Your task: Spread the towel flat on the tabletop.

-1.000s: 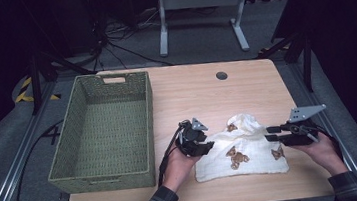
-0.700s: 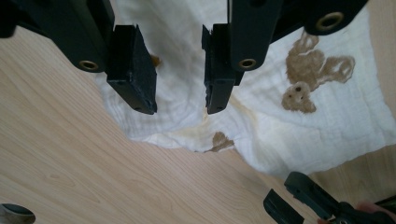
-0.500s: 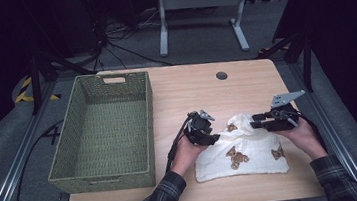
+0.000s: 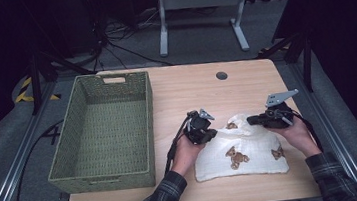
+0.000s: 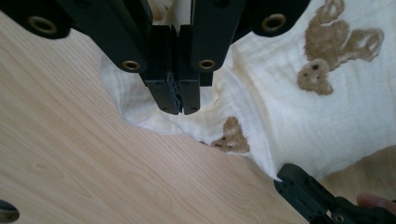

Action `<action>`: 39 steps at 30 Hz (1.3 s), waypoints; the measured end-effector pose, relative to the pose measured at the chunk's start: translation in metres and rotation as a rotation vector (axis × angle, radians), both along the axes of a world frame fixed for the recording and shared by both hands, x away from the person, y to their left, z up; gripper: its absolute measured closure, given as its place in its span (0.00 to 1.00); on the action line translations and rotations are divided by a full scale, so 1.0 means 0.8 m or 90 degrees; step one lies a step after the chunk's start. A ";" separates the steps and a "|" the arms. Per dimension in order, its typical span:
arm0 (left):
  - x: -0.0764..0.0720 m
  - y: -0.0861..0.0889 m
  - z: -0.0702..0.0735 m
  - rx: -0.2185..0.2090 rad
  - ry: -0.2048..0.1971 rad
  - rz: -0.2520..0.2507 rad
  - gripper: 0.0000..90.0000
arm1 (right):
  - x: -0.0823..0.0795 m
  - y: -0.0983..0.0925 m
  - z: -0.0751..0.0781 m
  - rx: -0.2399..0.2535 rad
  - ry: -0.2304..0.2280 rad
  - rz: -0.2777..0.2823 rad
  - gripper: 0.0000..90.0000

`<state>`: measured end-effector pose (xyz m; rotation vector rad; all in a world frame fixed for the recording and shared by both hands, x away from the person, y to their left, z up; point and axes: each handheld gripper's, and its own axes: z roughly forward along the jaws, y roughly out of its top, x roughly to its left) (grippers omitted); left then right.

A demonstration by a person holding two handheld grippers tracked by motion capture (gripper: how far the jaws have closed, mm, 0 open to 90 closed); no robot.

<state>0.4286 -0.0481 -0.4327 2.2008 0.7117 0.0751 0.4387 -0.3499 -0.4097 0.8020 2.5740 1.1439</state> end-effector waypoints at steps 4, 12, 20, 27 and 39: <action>-0.017 0.008 0.020 -0.005 -0.037 -0.003 0.97 | -0.019 -0.007 0.013 0.017 -0.022 0.000 0.99; -0.059 0.015 0.031 -0.005 -0.063 -0.029 0.97 | -0.063 -0.014 0.024 0.028 -0.039 0.018 0.99; -0.094 0.013 0.008 0.017 -0.018 -0.067 0.97 | -0.097 -0.016 0.006 0.016 -0.009 0.037 0.99; -0.101 0.001 -0.019 0.043 0.035 -0.101 0.92 | -0.111 -0.022 -0.025 -0.010 0.044 0.046 0.99; -0.042 -0.006 -0.002 0.000 0.035 -0.065 0.72 | -0.109 -0.019 -0.046 -0.058 0.078 0.053 0.99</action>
